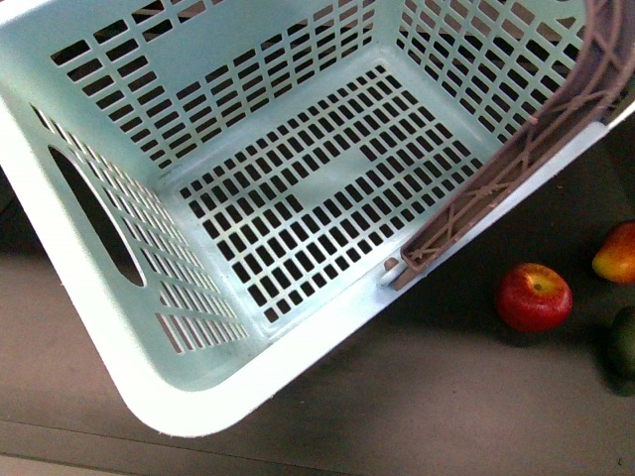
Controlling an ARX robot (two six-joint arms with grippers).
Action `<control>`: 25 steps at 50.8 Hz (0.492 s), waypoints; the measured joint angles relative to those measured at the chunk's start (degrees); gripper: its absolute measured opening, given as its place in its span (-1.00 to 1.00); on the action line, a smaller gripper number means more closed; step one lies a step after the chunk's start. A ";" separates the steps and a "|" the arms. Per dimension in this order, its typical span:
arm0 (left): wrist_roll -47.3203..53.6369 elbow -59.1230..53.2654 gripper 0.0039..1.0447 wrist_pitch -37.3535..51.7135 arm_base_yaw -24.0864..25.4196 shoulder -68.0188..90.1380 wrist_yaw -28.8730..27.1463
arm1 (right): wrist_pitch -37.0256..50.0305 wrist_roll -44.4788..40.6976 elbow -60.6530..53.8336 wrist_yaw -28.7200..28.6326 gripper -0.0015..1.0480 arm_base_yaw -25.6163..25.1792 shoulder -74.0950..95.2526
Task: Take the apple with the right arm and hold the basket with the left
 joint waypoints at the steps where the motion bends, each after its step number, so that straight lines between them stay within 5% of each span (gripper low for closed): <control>1: 0.04 -0.07 -0.64 -0.04 -0.09 -0.07 -0.02 | 0.00 0.00 0.00 -0.02 0.83 0.00 0.00; 25: 3.67 -0.63 -0.64 -0.61 -0.13 0.46 2.23 | 0.00 0.00 0.00 0.00 0.83 0.00 0.00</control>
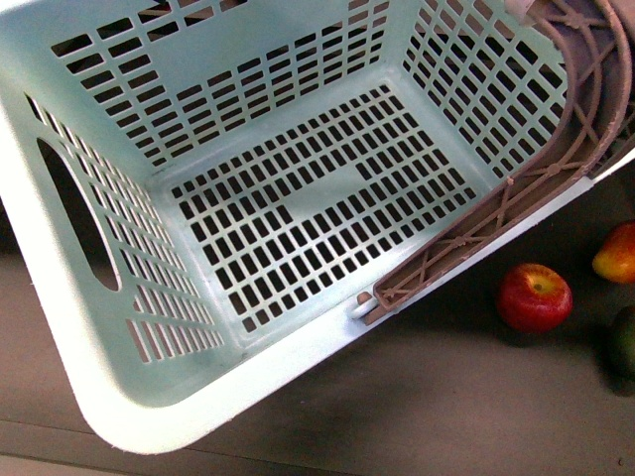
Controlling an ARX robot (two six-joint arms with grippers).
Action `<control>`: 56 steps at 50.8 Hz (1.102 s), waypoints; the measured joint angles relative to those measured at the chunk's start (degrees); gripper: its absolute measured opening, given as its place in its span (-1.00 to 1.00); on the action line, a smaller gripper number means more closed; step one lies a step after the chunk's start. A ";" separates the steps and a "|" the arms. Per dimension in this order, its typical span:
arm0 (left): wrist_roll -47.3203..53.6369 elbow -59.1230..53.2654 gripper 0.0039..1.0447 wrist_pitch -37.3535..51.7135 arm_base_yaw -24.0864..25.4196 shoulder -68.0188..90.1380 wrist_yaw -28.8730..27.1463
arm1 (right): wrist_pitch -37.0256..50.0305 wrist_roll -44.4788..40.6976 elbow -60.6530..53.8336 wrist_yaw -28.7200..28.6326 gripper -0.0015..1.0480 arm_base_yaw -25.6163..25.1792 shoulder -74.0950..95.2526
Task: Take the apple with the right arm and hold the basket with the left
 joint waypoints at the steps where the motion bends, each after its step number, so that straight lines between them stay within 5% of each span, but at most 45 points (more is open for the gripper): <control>1: 0.04 0.00 -0.64 0.00 0.00 0.00 0.02 | 0.00 -0.02 0.00 0.00 0.83 0.00 0.00; 13: 0.15 0.00 -0.64 0.00 0.00 0.00 0.17 | -0.13 0.13 0.07 0.17 0.83 0.02 0.11; 19: 0.09 0.00 -0.64 0.00 0.02 0.00 0.22 | -18.80 6.73 7.93 4.94 0.83 -1.40 13.22; 22: 0.20 0.00 -0.64 0.07 -0.07 0.00 0.22 | -20.02 7.32 8.72 3.04 0.83 -4.46 20.44; 34: 0.28 0.00 -0.64 0.07 0.02 0.07 0.15 | 2.03 -2.23 7.10 0.37 0.83 -14.80 43.76; 46: 0.26 0.00 -0.64 0.07 0.00 0.11 0.26 | 29.38 -13.25 7.78 -2.95 0.83 -11.80 76.11; 56: 0.24 0.00 -0.64 0.07 0.02 0.11 0.35 | 39.74 -17.70 14.69 -8.26 0.83 -10.01 99.73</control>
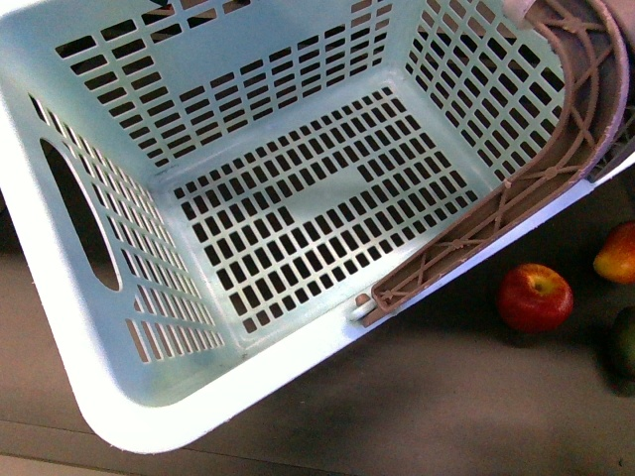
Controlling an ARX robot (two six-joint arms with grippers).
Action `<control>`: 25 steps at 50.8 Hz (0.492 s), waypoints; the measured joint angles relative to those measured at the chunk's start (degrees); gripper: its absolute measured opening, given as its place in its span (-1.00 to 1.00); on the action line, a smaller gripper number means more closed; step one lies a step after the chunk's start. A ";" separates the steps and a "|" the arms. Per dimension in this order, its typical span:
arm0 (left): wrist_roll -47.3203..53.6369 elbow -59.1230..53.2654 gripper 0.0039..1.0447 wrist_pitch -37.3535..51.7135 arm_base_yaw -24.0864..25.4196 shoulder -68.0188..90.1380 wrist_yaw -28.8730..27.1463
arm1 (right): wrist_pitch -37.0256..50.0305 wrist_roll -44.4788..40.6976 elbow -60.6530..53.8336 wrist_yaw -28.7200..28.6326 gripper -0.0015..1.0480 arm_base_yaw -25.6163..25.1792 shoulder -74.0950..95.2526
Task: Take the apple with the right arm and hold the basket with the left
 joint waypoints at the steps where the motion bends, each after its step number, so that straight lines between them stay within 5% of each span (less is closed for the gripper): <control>1: 0.00 0.00 -0.64 0.00 0.00 0.00 -0.04 | 0.59 -0.37 0.90 -0.02 0.83 0.13 2.29; 25: 0.00 0.00 -0.64 0.00 0.00 0.00 -0.02 | -2.05 -1.84 15.34 -1.70 0.83 3.32 23.69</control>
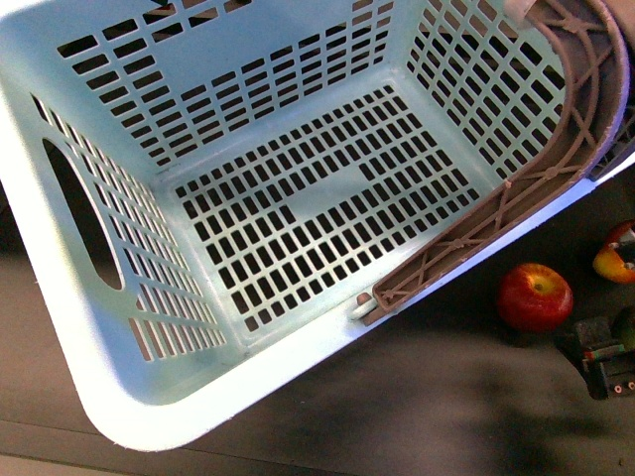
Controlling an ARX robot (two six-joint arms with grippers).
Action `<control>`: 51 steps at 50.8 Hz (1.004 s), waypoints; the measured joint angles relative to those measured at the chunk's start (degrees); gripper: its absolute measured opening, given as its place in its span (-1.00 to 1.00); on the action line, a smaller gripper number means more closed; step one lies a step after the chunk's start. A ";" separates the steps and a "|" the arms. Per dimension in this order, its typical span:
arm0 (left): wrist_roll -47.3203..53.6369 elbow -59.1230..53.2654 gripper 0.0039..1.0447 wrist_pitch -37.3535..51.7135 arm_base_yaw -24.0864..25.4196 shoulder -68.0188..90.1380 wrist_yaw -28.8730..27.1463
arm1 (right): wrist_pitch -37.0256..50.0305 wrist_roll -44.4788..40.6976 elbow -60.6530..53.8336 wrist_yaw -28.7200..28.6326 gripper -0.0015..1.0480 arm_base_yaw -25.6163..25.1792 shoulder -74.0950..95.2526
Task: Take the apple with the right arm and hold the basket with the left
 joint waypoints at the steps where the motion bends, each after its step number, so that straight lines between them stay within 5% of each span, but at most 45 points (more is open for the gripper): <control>1: 0.00 0.00 -0.64 0.00 0.00 0.00 0.00 | -0.22 -0.07 0.57 -0.15 0.83 0.22 0.33; 45: 0.00 0.00 -0.64 0.00 0.00 0.00 -0.04 | -9.07 -4.00 21.33 3.48 0.83 4.76 16.48; 51: -0.02 0.00 -0.64 0.00 0.00 0.00 0.00 | -9.03 -3.98 21.88 4.22 0.55 4.96 17.22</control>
